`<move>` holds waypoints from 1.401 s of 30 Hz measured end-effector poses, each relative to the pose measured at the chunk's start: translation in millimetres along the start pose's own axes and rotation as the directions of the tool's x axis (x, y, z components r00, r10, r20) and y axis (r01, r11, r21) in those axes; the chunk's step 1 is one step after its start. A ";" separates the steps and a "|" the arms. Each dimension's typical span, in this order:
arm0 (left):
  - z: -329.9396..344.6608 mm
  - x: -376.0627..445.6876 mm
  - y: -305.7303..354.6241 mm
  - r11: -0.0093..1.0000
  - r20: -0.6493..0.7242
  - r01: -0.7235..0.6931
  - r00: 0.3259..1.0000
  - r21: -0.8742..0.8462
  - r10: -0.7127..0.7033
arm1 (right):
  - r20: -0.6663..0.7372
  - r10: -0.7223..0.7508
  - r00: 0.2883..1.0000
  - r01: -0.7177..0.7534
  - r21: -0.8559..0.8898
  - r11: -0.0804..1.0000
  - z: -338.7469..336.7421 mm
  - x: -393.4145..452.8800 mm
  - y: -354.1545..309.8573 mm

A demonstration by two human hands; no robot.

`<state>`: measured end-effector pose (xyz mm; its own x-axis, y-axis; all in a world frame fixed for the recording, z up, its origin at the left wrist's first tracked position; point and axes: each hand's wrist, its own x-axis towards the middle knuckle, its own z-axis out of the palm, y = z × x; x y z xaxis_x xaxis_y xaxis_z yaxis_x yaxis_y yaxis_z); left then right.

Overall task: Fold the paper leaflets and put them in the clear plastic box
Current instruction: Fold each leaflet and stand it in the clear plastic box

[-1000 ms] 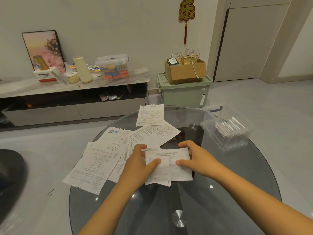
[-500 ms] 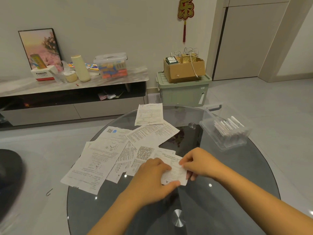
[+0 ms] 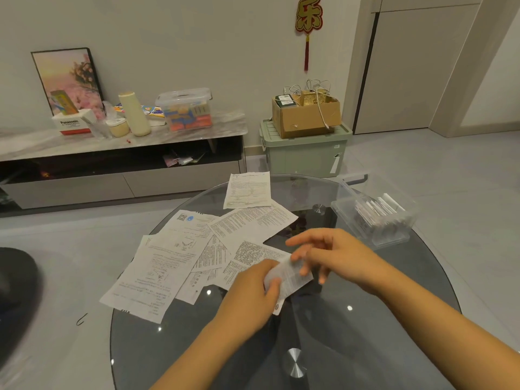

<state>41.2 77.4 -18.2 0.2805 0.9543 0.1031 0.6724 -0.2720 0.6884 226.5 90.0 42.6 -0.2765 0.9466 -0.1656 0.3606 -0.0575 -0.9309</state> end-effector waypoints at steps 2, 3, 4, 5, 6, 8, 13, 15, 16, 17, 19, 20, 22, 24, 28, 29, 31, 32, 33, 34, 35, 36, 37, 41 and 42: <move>1.4 4.5 -6.8 0.999 -0.022 0.023 1.000 0.026 -0.023 | -0.022 -0.060 0.998 0.056 -0.163 0.985 5.5 4.6 6.7; 1.8 6.1 -10.6 0.997 -0.013 0.035 0.999 0.061 -0.035 | -0.006 -0.074 0.997 0.070 -0.264 0.962 7.7 7.0 11.5; 2.2 7.2 -13.7 0.994 0.001 0.045 0.999 0.099 -0.045 | 0.016 -0.070 0.997 0.071 -0.350 0.934 9.9 8.6 16.5; 2.8 8.4 -16.7 0.989 0.014 0.053 0.998 0.135 -0.056 | 0.040 -0.054 0.998 0.066 -0.415 0.908 12.3 9.8 20.7; 2.8 9.1 -18.5 0.982 0.021 0.058 0.998 0.178 -0.063 | 0.066 -0.038 0.997 0.065 -0.463 0.884 14.7 10.7 24.6; 1.6 10.1 -20.5 0.961 0.046 0.047 0.997 0.273 -0.062 | 0.122 -0.019 0.992 0.083 -0.540 0.838 20.2 11.1 29.4; -6.8 8.0 -19.0 0.990 0.095 0.056 0.993 0.126 -0.068 | 0.145 -0.004 0.989 0.107 -0.715 0.691 26.0 9.7 30.5; -9.0 5.9 -16.0 0.995 0.142 0.056 0.988 0.076 -0.067 | 0.142 0.003 0.990 0.110 -0.782 0.614 24.5 8.2 28.4; -9.4 4.5 -15.1 0.997 0.178 0.046 0.982 0.065 -0.057 | 0.156 -0.001 0.988 0.128 -0.804 0.580 24.5 8.0 27.8; -9.6 3.3 -14.4 0.998 0.210 0.033 0.977 0.054 -0.043 | 0.170 -0.009 0.985 0.147 -0.819 0.555 24.8 7.8 27.6; -9.9 2.0 -13.4 0.999 0.253 0.014 0.967 0.050 -0.026 | 0.187 -0.027 0.982 0.173 -0.830 0.531 25.6 8.3 29.3; -9.9 2.0 -13.3 0.998 0.260 0.010 0.965 0.057 -0.025 | 0.194 -0.036 0.980 0.183 -0.831 0.526 25.7 8.5 30.2; -9.0 3.1 -13.7 0.996 0.260 0.006 0.965 0.094 -0.030 | 0.200 -0.057 0.978 0.201 -0.836 0.511 26.0 8.8 31.2; -7.1 4.3 -15.6 0.991 0.261 -0.010 0.965 0.133 -0.025 | 0.198 -0.078 0.977 0.210 -0.838 0.504 26.8 8.2 30.0; -4.7 6.7 -19.1 0.988 0.229 -0.061 0.973 0.139 0.028 | 0.186 -0.087 0.979 0.202 -0.796 0.570 22.6 8.9 28.3; -4.5 7.9 -18.4 0.990 0.202 -0.063 0.979 0.128 0.036 | 0.168 -0.090 0.982 0.187 -0.768 0.613 19.8 10.6 29.4; -3.3 11.2 -15.2 0.991 0.130 -0.040 0.991 0.124 0.024 | 0.113 -0.097 0.989 0.149 -0.721 0.677 14.8 14.5 32.8; -2.0 13.0 -14.1 0.993 0.089 -0.013 0.996 0.115 0.002 | 0.084 -0.099 0.992 0.129 -0.705 0.697 13.9 17.2 35.5; 0.0 14.6 -13.3 0.995 0.054 0.016 0.998 0.096 -0.021 | 0.056 -0.102 0.993 0.112 -0.692 0.713 14.1 19.8 38.5; 2.7 16.0 -12.9 0.996 0.030 0.038 0.999 0.077 -0.041 | 0.029 -0.110 0.994 0.100 -0.677 0.729 15.3 22.4 41.9; 5.3 17.0 -12.4 0.997 0.013 0.054 0.998 0.063 -0.055 | 0.010 -0.110 0.994 0.089 -0.663 0.743 17.2 24.7 45.2; 8.3 17.5 -12.1 0.996 0.001 0.069 0.998 0.054 -0.069 | -0.006 -0.109 0.994 0.079 -0.648 0.758 18.8 26.7 48.8; 9.6 18.7 -13.3 0.996 -0.010 0.084 0.996 0.043 -0.084 | -0.016 -0.106 0.994 0.071 -0.636 0.768 20.7 29.1 50.7; 15.5 21.4 -15.8 0.989 -0.034 0.144 0.989 0.019 -0.143 | -0.065 -0.105 0.992 0.043 -0.613 0.789 26.6 32.3 55.1; 16.5 21.6 -16.1 0.989 -0.043 0.147 0.988 0.026 -0.146 | -0.082 -0.114 0.990 0.038 -0.624 0.780 27.2 32.9 56.0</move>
<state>47.7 100.3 -39.0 0.1495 0.9882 0.0327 0.7236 -0.1319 0.6775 213.4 109.3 -23.8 -0.2420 0.9698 -0.0314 0.8269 0.1892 -0.5296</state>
